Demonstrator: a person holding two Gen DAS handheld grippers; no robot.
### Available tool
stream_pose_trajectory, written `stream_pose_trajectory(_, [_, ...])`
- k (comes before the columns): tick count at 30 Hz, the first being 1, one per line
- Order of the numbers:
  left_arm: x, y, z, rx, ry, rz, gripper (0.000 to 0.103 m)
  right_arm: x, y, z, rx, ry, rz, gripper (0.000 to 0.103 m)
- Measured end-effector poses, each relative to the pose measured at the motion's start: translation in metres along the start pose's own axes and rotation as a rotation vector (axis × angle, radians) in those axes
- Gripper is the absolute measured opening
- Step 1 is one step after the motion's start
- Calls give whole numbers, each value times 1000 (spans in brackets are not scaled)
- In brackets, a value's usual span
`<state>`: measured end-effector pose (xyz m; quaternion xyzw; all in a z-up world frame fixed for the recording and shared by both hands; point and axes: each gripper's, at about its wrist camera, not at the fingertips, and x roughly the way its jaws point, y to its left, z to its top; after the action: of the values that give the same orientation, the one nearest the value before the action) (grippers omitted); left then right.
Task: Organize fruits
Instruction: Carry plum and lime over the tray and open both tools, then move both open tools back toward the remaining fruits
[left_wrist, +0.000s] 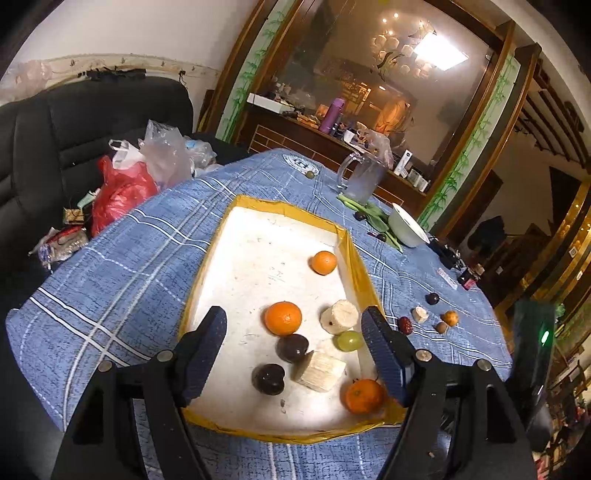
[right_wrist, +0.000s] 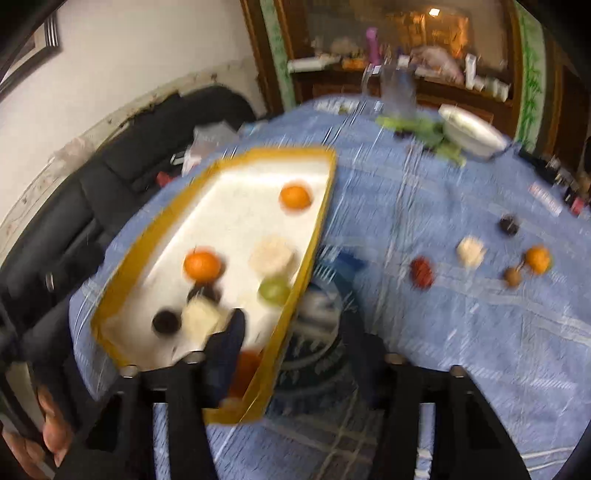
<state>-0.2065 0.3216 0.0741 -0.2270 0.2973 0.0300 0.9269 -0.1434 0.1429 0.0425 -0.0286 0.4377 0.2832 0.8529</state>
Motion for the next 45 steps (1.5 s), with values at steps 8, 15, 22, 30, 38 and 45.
stream_pose_trajectory(8, [-13,-14,-3,19,-16,-5,75,-2,17,-11,-27,22,78,43])
stream_pose_trajectory(15, [-23,-36,-4,58,-21,-15,75,-21,16,-22,-4,-31,106,48])
stream_pose_trajectory(22, [-45,-86,-7,172,-51,-49,75,-75,-15,-29,62,-176,42,94])
stream_pose_trajectory(30, [-102,-154,24,279,-109,-195,75,-159,-44,-28,-29,-276,-219,96])
stream_pose_trajectory(38, [-164,-214,87,372,-271,-226,86,-315,-86,30,-142,-458,-598,96])
stream_pose_trajectory(45, [-157,-246,112,460,-352,-202,103,-389,-100,74,-225,-628,-723,103])
